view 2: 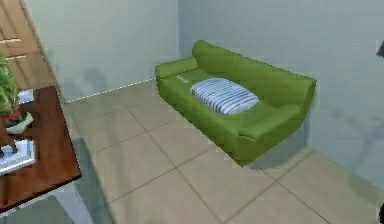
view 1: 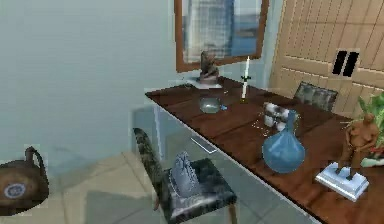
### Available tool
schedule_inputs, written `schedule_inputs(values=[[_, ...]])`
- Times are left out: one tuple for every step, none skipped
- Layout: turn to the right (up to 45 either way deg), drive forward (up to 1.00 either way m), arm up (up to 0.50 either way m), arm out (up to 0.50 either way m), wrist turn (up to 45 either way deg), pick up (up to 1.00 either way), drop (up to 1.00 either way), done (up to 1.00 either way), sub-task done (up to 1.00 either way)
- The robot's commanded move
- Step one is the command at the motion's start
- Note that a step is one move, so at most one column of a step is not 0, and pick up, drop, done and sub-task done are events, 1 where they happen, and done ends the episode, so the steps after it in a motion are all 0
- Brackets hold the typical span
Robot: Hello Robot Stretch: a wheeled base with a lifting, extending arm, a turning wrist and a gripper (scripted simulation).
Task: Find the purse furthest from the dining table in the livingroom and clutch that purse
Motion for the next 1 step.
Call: schedule_inputs(values=[[45.0,0.00,0.00,0.00,0.0,0.00,0.00,0.00,0.00]])
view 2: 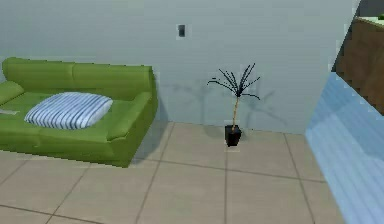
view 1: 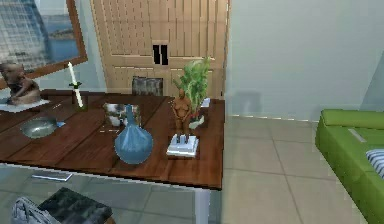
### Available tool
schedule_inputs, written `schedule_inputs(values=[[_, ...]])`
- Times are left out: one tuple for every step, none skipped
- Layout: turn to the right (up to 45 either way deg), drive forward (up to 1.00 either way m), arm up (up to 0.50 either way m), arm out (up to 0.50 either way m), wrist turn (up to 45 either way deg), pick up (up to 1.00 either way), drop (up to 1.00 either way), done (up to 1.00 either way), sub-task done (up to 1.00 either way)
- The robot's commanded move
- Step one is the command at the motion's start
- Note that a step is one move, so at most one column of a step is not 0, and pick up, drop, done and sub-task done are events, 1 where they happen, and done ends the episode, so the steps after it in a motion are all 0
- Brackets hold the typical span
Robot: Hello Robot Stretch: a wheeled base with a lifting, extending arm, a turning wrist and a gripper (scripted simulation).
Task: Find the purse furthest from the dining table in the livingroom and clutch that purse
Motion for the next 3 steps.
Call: schedule_inputs(values=[[9.0,0.00,0.00,0.00,0.0,0.00,0.00,0.00,0.00],[0.0,0.35,0.00,0.00,0.0,0.00,0.00,0.00,0.00],[-45.0,0.00,0.00,0.00,0.0,0.00,0.00,0.00,0.00]])
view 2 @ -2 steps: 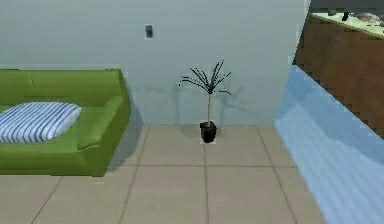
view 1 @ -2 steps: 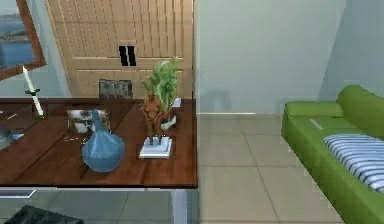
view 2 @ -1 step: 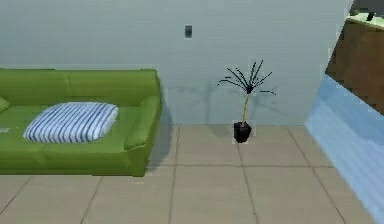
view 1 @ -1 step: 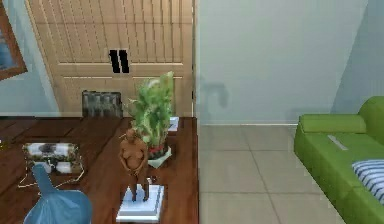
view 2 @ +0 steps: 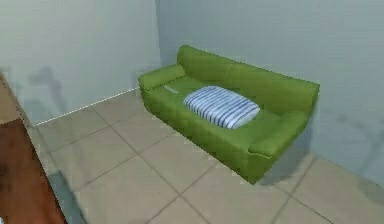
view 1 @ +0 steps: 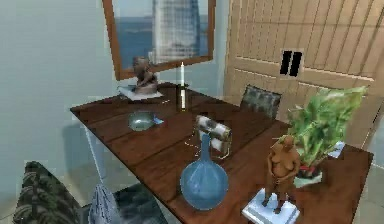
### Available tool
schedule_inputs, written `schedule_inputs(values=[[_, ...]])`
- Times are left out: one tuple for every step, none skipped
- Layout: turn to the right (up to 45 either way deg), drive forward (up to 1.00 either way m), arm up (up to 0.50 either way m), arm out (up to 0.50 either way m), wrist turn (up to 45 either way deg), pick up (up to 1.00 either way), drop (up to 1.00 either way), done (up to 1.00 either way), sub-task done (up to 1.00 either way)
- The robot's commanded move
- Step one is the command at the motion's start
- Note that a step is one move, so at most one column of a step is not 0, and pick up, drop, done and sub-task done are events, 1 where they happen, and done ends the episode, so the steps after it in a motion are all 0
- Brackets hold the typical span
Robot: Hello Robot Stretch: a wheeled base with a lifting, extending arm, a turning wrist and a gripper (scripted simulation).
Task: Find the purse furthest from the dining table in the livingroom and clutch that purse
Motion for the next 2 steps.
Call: schedule_inputs(values=[[-45.0,0.00,0.00,0.00,0.0,0.00,0.00,0.00,0.00],[-45.0,0.00,0.00,0.00,0.0,0.00,0.00,0.00,0.00]])
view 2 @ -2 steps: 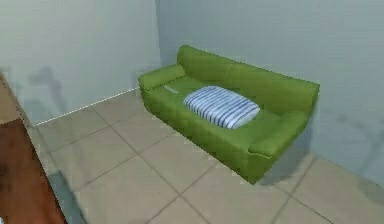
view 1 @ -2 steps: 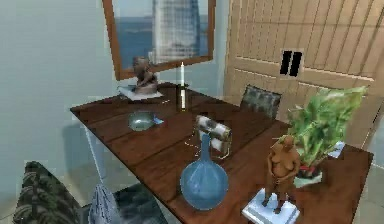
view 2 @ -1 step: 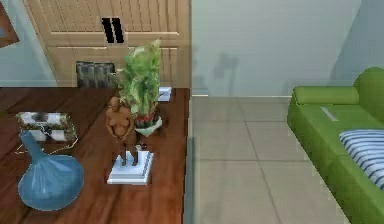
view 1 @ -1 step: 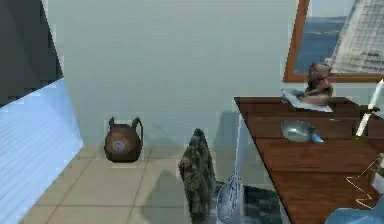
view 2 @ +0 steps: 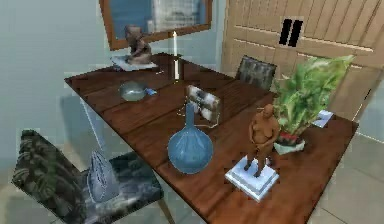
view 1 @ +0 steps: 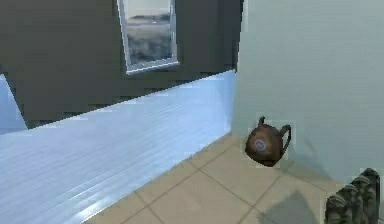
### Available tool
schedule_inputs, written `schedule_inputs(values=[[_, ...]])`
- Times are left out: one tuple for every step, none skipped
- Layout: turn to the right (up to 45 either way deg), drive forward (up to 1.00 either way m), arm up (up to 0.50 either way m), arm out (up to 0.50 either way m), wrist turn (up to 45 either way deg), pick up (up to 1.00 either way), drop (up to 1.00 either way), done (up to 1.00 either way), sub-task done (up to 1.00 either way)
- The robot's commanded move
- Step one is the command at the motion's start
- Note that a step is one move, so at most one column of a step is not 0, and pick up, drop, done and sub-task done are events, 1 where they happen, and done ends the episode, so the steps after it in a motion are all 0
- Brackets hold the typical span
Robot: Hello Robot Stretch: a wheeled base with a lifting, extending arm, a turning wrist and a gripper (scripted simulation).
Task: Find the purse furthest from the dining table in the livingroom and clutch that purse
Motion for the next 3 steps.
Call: schedule_inputs(values=[[-27.0,0.00,0.00,0.00,0.0,0.00,0.00,0.00,0.00],[0.0,0.00,0.50,0.00,0.0,0.00,0.00,0.00,0.00],[0.0,0.00,0.12,0.00,0.0,0.00,0.00,0.00,0.00]])
